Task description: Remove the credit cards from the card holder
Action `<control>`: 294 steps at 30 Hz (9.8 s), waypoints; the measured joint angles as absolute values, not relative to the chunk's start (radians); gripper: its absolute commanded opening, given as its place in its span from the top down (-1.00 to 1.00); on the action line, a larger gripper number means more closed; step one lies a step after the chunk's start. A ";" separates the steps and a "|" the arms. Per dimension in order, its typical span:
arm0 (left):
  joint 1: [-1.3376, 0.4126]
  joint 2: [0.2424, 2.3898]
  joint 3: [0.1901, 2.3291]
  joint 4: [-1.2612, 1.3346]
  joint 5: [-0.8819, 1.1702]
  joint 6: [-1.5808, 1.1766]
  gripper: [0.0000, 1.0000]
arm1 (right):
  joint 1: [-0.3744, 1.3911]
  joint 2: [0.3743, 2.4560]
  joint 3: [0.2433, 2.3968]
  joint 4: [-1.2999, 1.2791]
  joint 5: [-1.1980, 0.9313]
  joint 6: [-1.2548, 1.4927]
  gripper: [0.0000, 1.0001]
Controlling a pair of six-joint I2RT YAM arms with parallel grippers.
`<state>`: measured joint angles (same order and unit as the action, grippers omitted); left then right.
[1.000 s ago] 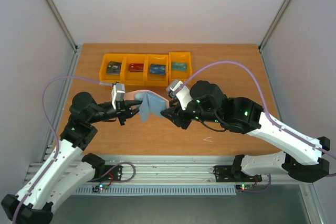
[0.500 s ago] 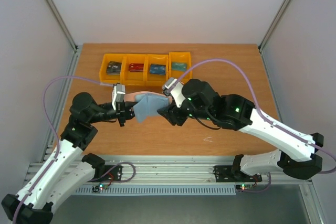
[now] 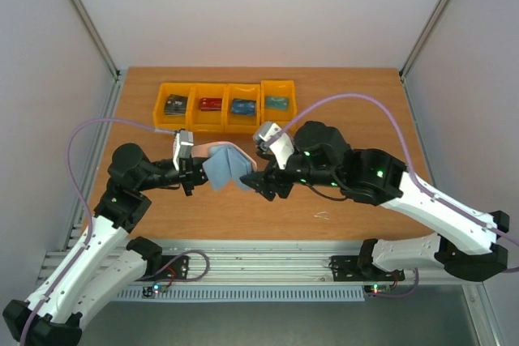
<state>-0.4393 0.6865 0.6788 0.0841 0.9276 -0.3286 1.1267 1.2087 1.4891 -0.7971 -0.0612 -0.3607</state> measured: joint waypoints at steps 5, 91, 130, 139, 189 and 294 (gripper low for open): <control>-0.439 0.687 0.672 0.089 0.928 -0.333 1.00 | 1.122 1.121 1.464 -0.815 -0.051 -0.376 -0.51; -0.440 0.680 0.614 -0.103 0.636 -0.284 -0.99 | 1.129 1.412 1.781 -1.203 0.264 -0.086 0.98; -0.437 0.625 0.662 -0.184 0.718 -0.210 1.00 | 1.040 1.330 1.738 -1.121 0.027 -0.197 0.17; -0.432 0.762 0.693 -0.484 0.125 -0.037 1.00 | 1.045 1.351 1.752 -1.216 0.120 -0.197 0.30; -0.425 0.650 0.670 -0.010 1.089 -0.260 0.45 | 0.944 1.220 1.402 -0.715 -0.564 -0.294 0.97; -0.418 1.569 0.717 -0.289 0.717 -0.198 0.16 | 0.902 0.929 1.379 -0.980 -0.270 -0.329 0.97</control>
<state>-0.4183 1.5688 0.7174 -0.2890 0.7170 -0.1982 0.9020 0.9295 1.3788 -0.9802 -0.2703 -0.3290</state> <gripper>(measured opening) 0.125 0.013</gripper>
